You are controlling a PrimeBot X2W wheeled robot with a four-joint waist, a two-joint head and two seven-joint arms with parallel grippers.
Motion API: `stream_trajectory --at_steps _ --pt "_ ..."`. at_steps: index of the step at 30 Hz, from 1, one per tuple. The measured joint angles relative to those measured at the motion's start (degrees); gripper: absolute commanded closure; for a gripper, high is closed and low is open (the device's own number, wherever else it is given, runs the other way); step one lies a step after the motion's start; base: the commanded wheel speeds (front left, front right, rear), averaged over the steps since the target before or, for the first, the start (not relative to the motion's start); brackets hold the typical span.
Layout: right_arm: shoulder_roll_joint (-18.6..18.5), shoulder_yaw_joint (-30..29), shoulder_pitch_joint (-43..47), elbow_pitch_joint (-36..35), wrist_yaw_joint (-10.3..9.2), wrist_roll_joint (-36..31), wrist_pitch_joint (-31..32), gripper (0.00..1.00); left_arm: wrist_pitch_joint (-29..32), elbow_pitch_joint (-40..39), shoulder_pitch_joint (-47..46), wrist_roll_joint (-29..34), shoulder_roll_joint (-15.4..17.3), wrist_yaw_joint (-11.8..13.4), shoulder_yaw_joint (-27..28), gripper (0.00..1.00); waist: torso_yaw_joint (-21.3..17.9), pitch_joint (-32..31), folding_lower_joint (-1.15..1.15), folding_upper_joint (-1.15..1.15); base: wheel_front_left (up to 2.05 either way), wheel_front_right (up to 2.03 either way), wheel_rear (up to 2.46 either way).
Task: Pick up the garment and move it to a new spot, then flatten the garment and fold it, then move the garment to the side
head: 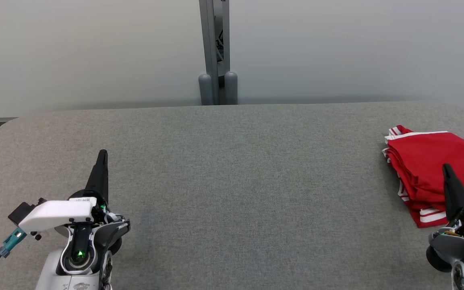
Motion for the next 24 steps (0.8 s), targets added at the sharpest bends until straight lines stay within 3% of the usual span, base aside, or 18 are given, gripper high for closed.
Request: stream_trajectory --at_steps 24 --pt "0.0 0.0 0.0 0.0 0.00 0.0 0.2 1.00 0.0 0.0 0.0 0.0 0.0 0.0 0.0 1.00 0.0 0.0 0.00 0.00 0.00 0.00 0.00"
